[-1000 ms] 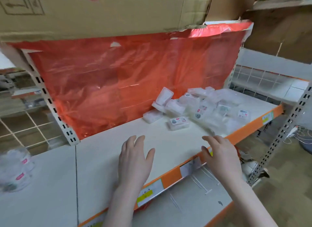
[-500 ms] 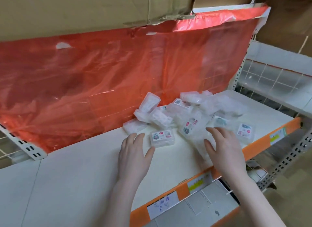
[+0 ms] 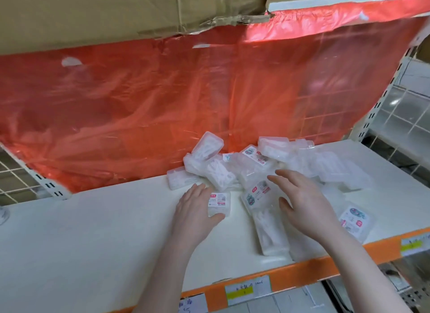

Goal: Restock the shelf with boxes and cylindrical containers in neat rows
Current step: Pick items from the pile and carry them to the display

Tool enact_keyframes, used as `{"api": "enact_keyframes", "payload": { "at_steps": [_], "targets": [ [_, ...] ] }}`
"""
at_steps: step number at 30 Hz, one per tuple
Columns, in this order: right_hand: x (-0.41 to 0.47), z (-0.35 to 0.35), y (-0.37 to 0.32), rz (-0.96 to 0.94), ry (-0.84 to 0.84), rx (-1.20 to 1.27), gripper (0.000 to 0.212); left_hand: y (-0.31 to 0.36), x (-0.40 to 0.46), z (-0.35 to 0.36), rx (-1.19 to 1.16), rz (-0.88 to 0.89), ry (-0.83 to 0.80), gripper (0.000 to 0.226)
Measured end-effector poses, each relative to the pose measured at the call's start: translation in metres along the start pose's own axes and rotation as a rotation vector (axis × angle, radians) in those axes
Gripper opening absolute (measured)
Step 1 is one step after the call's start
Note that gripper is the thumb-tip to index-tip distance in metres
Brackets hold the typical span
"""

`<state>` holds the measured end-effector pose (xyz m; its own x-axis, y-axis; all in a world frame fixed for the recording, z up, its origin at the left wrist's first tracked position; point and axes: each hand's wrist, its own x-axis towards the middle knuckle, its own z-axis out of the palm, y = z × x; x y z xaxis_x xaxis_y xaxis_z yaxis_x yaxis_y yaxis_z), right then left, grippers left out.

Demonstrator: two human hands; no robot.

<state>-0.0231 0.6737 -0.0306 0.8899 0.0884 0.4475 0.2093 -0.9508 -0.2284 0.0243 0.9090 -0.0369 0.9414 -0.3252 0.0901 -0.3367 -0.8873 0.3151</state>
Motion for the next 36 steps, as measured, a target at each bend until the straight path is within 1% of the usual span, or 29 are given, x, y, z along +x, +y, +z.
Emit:
{"api": "enact_keyframes", "payload": {
  "at_steps": [3, 8, 11, 17, 22, 26, 29, 32, 36],
  "targets": [
    [0.003, 0.0, 0.005, -0.021, -0.075, 0.001, 0.064, 0.002, 0.007, 0.002, 0.044, 0.029, -0.046, 0.066],
    [0.014, -0.005, 0.011, -0.117, -0.159, -0.024, 0.059, 0.003, 0.01, 0.003, 0.054, 0.01, -0.041, 0.058],
    [0.022, -0.009, 0.008, -0.14, -0.221, -0.076, 0.053, 0.003, 0.009, 0.002, 0.076, -0.009, -0.053, 0.057],
    [0.044, -0.019, -0.003, -0.137, -0.414, -0.159, 0.054, -0.001, 0.006, 0.0, 0.058, -0.025, -0.093, 0.051],
    [0.058, -0.019, -0.01, -0.175, -0.506, -0.185, 0.059, -0.004, 0.002, -0.003, 0.059, -0.031, -0.115, 0.05],
    [0.066, -0.02, -0.015, -0.228, -0.586, -0.322, 0.053, -0.01, -0.003, -0.006, 0.07, -0.036, -0.131, 0.055],
    [0.069, -0.02, -0.02, -0.267, -0.617, -0.439, 0.048, -0.013, -0.007, -0.01, 0.084, -0.035, -0.142, 0.058],
    [0.071, -0.021, -0.026, -0.309, -0.626, -0.524, 0.041, -0.015, -0.011, -0.013, 0.093, -0.051, -0.141, 0.051],
    [0.067, -0.021, -0.022, -0.302, -0.589, -0.51, 0.048, -0.019, -0.016, -0.02, 0.104, -0.068, -0.079, 0.049]
  ]
}}
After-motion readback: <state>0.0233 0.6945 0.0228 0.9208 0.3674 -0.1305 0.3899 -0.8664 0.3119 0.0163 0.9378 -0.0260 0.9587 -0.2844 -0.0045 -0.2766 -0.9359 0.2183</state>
